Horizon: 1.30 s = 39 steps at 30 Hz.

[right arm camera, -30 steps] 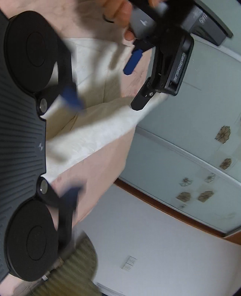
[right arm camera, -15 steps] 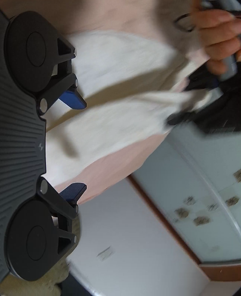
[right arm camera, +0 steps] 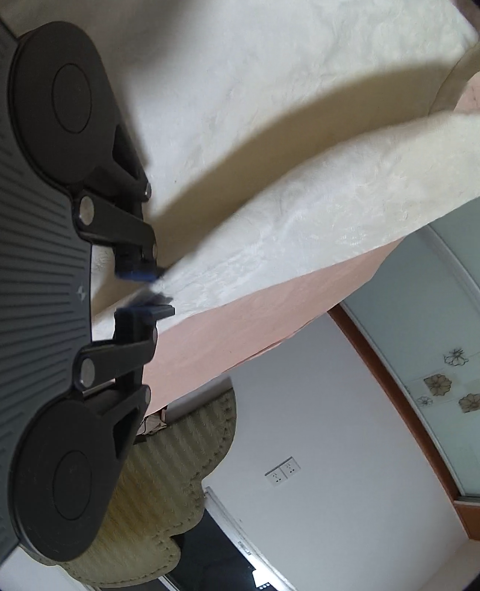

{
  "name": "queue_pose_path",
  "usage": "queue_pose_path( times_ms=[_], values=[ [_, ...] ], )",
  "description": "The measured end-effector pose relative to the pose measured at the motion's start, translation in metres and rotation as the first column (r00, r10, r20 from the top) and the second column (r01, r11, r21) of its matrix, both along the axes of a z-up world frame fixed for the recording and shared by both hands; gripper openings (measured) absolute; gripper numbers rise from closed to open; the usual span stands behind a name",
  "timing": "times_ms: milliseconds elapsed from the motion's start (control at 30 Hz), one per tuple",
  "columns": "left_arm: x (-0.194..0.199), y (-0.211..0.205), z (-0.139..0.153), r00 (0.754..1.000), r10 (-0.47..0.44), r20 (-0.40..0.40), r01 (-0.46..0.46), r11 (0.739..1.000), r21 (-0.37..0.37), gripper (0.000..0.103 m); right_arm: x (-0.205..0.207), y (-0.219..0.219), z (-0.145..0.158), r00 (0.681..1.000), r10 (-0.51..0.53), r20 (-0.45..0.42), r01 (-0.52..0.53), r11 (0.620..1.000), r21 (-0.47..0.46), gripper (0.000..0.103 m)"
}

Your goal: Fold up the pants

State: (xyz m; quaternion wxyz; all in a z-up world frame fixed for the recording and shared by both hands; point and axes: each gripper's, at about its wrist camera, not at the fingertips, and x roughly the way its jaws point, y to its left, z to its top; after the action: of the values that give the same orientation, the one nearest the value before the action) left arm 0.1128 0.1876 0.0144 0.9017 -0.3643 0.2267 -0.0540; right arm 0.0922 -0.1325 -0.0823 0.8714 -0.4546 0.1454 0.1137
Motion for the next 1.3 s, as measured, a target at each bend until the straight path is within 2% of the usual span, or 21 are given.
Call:
queue_pose_path(
  times_ms=[100,167,200,267,367,467,533,600,700,733,800,833,867,900,967,1000,1067,1133,1167,1200,1300],
  values=[
    [-0.003,0.017,0.001,1.0,-0.002,-0.025,0.002,1.0,0.02,0.009,-0.041,0.0,0.015,0.998,0.056,-0.016,-0.056,0.998,-0.003,0.006],
    [-0.007,0.024,0.0,0.998,-0.013,-0.057,0.016,0.998,0.061,0.009,-0.071,0.005,0.024,0.993,0.102,-0.051,-0.104,0.994,-0.022,0.006],
    [-0.008,0.025,-0.002,0.997,-0.02,-0.077,0.026,0.996,0.088,0.009,-0.085,0.006,0.025,0.989,0.128,-0.079,-0.13,0.991,-0.027,0.006],
    [-0.009,0.021,-0.009,0.991,-0.016,-0.13,0.041,0.981,0.19,0.009,-0.107,0.007,0.025,0.975,0.166,-0.145,-0.171,0.985,-0.021,0.006],
    [-0.009,0.009,-0.023,0.977,0.017,-0.212,0.05,0.951,0.306,0.009,-0.114,0.009,0.014,0.963,0.178,-0.201,-0.18,0.984,0.007,0.006],
    [-0.022,0.006,-0.015,0.987,0.031,-0.161,0.029,0.934,0.356,0.009,-0.112,0.013,0.015,0.962,0.179,-0.206,-0.178,0.984,0.025,0.006],
    [-0.027,0.003,-0.008,0.991,0.032,-0.126,0.024,0.909,0.415,0.012,-0.117,0.011,0.026,0.948,0.215,-0.235,-0.197,0.975,0.101,0.005],
    [-0.024,-0.001,-0.009,0.988,0.03,-0.152,0.043,0.89,0.454,0.012,-0.13,0.011,0.027,0.936,0.239,-0.258,-0.208,0.968,0.143,0.004],
    [-0.014,-0.003,-0.021,0.971,0.038,-0.235,0.084,0.868,0.489,0.014,-0.132,0.01,0.017,0.963,0.179,-0.203,-0.167,0.983,0.078,0.004],
    [-0.015,-0.001,-0.023,0.969,0.048,-0.244,0.077,0.876,0.477,0.018,-0.134,0.009,0.014,0.97,0.155,-0.188,-0.148,0.988,0.049,0.005],
    [-0.02,0.003,-0.02,0.97,0.066,-0.234,0.051,0.886,0.46,0.024,-0.133,0.002,0.011,0.987,0.103,-0.124,-0.107,0.994,-0.028,0.012],
    [-0.023,0.005,-0.017,0.97,0.081,-0.23,0.034,0.887,0.46,0.031,-0.132,-0.003,0.007,0.992,0.081,-0.091,-0.089,0.992,-0.09,0.015],
    [-0.028,0.008,-0.013,0.968,0.113,-0.226,0.006,0.883,0.47,0.043,-0.13,-0.007,0.002,0.996,0.06,-0.063,-0.068,0.987,-0.147,0.027],
    [-0.033,0.008,-0.008,0.966,0.153,-0.209,-0.031,0.87,0.492,0.041,-0.127,-0.014,-0.005,0.999,0.039,-0.029,-0.044,0.979,-0.198,0.045],
    [-0.045,0.002,0.006,0.965,0.215,-0.147,-0.097,0.821,0.563,0.041,-0.118,-0.025,-0.012,0.999,0.035,0.015,-0.03,0.969,-0.244,0.065],
    [-0.05,-0.002,0.014,0.969,0.214,-0.121,-0.106,0.806,0.582,0.041,-0.115,-0.029,-0.012,0.999,0.05,0.011,-0.046,0.974,-0.22,0.065],
    [-0.058,-0.014,0.027,0.985,0.148,-0.093,-0.069,0.818,0.571,0.045,-0.106,-0.032,-0.008,0.999,0.048,-0.024,-0.051,0.988,-0.146,0.063],
    [-0.057,-0.035,0.032,0.995,0.022,-0.098,0.036,0.828,0.559,0.053,-0.095,-0.033,-0.008,0.997,0.04,-0.06,-0.045,0.994,-0.096,0.045],
    [-0.057,-0.048,0.031,0.995,-0.036,-0.098,0.085,0.826,0.557,0.057,-0.091,-0.031,-0.011,0.997,0.032,-0.07,-0.038,0.994,-0.098,0.024],
    [-0.056,-0.061,0.03,0.991,-0.082,-0.103,0.125,0.819,0.56,0.058,-0.093,-0.029,-0.015,0.997,0.041,-0.064,-0.048,0.993,-0.11,0.013],
    [-0.053,-0.101,0.021,0.974,-0.181,-0.135,0.226,0.778,0.587,0.058,-0.104,-0.029,-0.012,0.996,0.052,-0.069,-0.059,0.993,-0.104,0.006]
  ],
)
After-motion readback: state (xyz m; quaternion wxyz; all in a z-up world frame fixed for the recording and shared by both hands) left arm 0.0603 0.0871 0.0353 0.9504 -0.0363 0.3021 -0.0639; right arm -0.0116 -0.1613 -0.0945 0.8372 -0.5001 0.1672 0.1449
